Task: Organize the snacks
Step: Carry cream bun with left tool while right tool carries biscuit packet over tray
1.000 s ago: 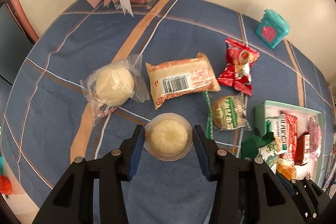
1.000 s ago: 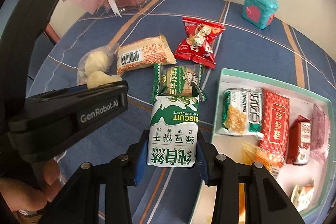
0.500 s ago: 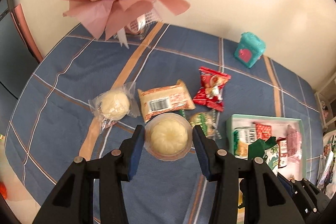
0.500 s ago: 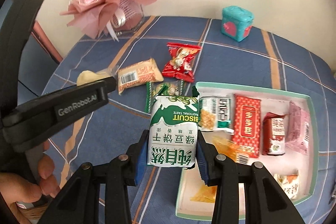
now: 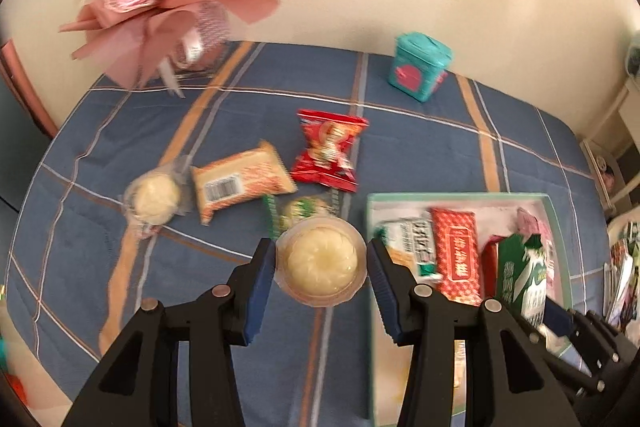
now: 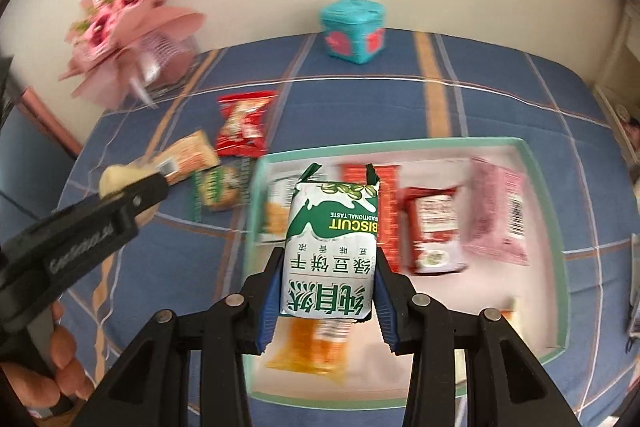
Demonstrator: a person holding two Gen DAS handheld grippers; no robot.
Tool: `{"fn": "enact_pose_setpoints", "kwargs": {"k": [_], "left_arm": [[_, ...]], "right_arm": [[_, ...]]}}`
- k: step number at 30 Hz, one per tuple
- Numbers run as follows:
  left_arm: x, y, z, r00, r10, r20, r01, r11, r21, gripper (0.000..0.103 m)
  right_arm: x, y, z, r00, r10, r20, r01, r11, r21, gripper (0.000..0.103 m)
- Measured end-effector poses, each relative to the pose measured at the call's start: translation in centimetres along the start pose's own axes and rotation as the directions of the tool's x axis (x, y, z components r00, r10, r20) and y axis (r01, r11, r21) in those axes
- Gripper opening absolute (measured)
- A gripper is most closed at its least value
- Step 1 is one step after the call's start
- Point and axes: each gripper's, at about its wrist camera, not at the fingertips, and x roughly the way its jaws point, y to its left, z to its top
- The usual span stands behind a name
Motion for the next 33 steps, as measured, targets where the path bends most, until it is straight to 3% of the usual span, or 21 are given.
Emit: {"fn": "enact_pose_setpoints", "kwargs": {"k": [11, 20, 33], "left_arm": [[1.1, -6.7, -1.4, 0.998, -0.057, -0.035, 0.061, 0.991, 0.121, 0.049], [1.6, -10.6, -2.6, 0.995, -0.088, -0.055, 0.097, 0.976, 0.196, 0.049], [3.0, -13.3, -3.5, 0.995, -0.085, -0.047, 0.094, 0.959, 0.268, 0.049]], "right_arm": [[-0.7, -7.7, -0.1, 1.0, -0.03, 0.002, 0.03, 0.987, 0.155, 0.043], [-1.8, -11.7, -0.5, 0.998, -0.054, 0.012, 0.05, 0.973, 0.226, 0.043], [-1.7, -12.5, -0.8, 0.999, -0.044, -0.001, 0.043, 0.969, 0.242, 0.044]]}}
